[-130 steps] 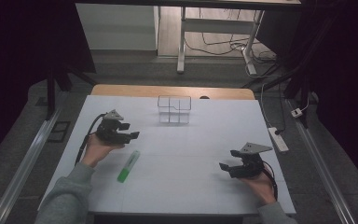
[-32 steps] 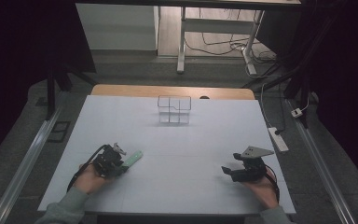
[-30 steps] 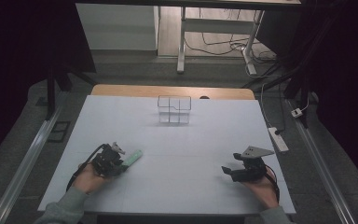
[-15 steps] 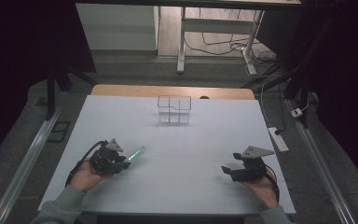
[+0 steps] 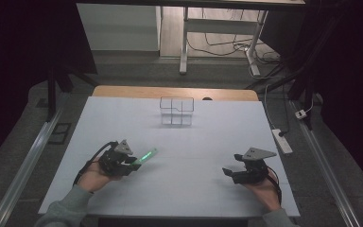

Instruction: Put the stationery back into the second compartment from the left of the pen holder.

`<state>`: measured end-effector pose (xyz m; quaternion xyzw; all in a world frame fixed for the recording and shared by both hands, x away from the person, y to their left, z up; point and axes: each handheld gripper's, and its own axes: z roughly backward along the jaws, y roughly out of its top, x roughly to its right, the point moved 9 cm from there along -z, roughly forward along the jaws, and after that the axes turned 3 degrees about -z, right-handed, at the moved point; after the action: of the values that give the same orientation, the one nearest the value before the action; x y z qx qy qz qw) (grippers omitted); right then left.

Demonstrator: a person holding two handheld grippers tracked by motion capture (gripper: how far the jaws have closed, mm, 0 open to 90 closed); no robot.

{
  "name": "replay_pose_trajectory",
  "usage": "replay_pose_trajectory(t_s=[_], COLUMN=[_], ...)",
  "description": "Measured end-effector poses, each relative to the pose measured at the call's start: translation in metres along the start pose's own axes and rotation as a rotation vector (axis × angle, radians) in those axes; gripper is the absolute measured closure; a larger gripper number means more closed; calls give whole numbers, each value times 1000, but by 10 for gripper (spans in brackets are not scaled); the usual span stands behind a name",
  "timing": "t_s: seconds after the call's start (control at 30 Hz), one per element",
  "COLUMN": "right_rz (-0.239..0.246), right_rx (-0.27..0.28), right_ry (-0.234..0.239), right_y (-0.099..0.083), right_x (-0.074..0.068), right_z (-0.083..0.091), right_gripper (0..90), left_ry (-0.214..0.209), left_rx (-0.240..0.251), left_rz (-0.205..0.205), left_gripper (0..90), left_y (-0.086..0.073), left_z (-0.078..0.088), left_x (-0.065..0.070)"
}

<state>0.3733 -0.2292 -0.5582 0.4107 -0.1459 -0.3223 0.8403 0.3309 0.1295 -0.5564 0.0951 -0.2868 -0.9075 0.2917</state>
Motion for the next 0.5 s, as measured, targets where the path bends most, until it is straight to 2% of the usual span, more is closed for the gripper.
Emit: replay_pose_trajectory(t_s=[0.23, 0.5], right_rz=[8, 17], right_rx=[4, 11], right_ry=[5, 15], right_y=[3, 8], right_x=[-2, -7], right_z=[-1, -5], right_gripper=[231, 230], left_ry=[-12, -23], left_rx=[9, 9], left_rz=[-46, -71], left_gripper=[666, 666], left_y=[12, 21], left_z=[-4, -10], left_x=[6, 11])
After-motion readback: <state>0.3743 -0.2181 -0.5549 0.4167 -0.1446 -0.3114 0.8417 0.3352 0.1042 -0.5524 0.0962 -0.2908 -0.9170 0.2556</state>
